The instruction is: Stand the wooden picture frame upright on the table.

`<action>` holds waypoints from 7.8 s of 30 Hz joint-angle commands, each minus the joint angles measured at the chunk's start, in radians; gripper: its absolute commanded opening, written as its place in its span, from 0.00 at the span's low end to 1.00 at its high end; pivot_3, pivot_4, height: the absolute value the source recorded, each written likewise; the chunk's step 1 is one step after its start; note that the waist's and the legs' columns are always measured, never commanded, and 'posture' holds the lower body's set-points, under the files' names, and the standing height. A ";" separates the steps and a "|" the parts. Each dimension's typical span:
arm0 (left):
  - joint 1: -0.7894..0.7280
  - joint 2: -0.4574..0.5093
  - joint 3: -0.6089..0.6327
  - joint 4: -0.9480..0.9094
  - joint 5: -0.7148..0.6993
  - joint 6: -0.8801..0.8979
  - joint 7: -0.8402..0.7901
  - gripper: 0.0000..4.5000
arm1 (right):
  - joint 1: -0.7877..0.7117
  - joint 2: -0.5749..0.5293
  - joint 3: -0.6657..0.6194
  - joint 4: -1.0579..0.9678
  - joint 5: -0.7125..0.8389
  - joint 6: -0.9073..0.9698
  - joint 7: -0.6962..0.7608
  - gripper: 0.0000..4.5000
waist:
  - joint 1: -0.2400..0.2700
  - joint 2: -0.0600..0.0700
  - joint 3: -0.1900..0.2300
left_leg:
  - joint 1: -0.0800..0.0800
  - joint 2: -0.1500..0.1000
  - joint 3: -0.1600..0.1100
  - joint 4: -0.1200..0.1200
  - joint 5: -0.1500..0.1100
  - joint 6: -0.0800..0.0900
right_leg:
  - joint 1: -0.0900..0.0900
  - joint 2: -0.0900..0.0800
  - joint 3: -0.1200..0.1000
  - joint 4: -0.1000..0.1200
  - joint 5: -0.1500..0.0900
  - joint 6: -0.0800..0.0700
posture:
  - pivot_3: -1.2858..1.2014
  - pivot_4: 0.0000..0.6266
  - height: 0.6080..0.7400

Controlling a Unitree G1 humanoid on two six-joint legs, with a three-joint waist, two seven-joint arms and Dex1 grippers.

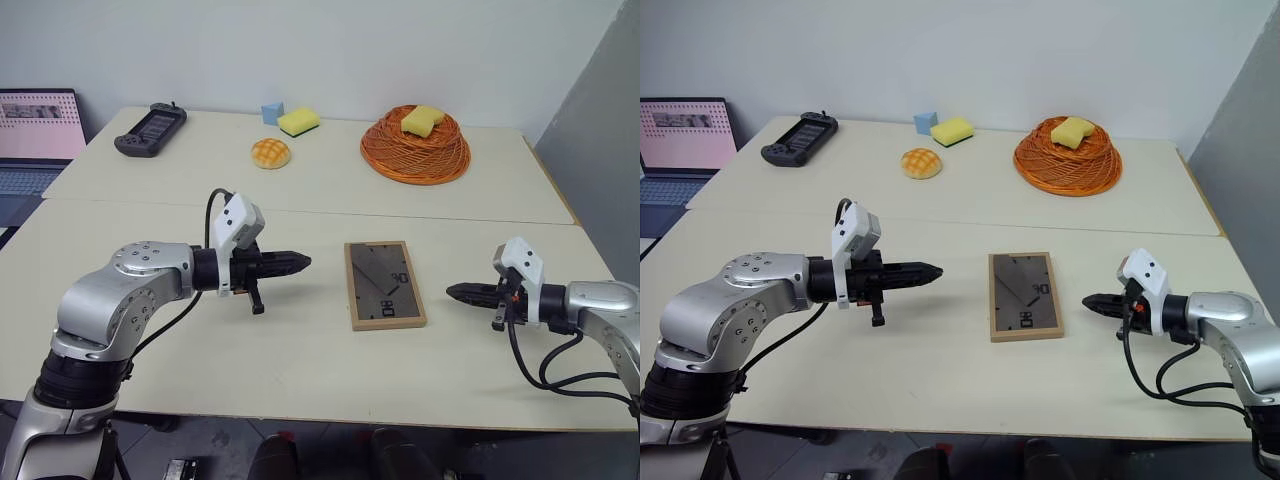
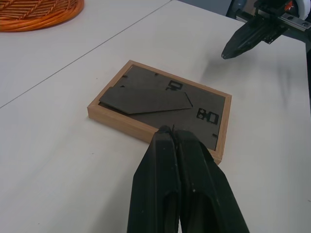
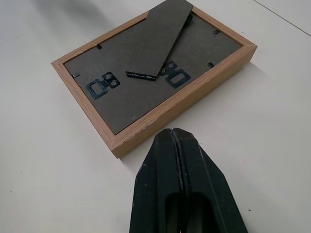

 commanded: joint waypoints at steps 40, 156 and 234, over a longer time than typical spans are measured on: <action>-0.319 -0.279 0.101 0.513 -0.078 0.690 0.063 0.01 | 0.086 0.216 -0.034 -0.039 -0.104 -0.025 -0.294 0.00 | -0.001 0.002 -0.001 | -0.002 -0.001 -0.005 0.002 0.000 0.000 | 0.000 0.001 -0.004 0.002 0.000 -0.001 | 0.52 0.24 1.00; -0.226 -0.459 0.058 0.720 -1.329 0.475 1.609 1.00 | 0.028 0.413 0.151 -0.003 -0.272 -0.021 -0.425 0.00 | 0.020 0.005 -0.004 | -0.001 -0.014 -0.019 0.009 0.002 -0.004 | 0.000 -0.003 0.001 0.015 -0.007 0.001 | 0.52 0.24 1.00; -0.369 -0.205 -0.126 0.284 -0.016 0.012 0.120 0.28 | -0.555 0.374 -0.021 0.144 0.019 0.056 -0.287 0.40 | 0.021 0.010 0.005 | -0.004 -0.013 -0.017 -0.002 0.000 -0.001 | 0.000 -0.005 0.000 0.001 -0.007 0.001 | 0.52 0.24 1.00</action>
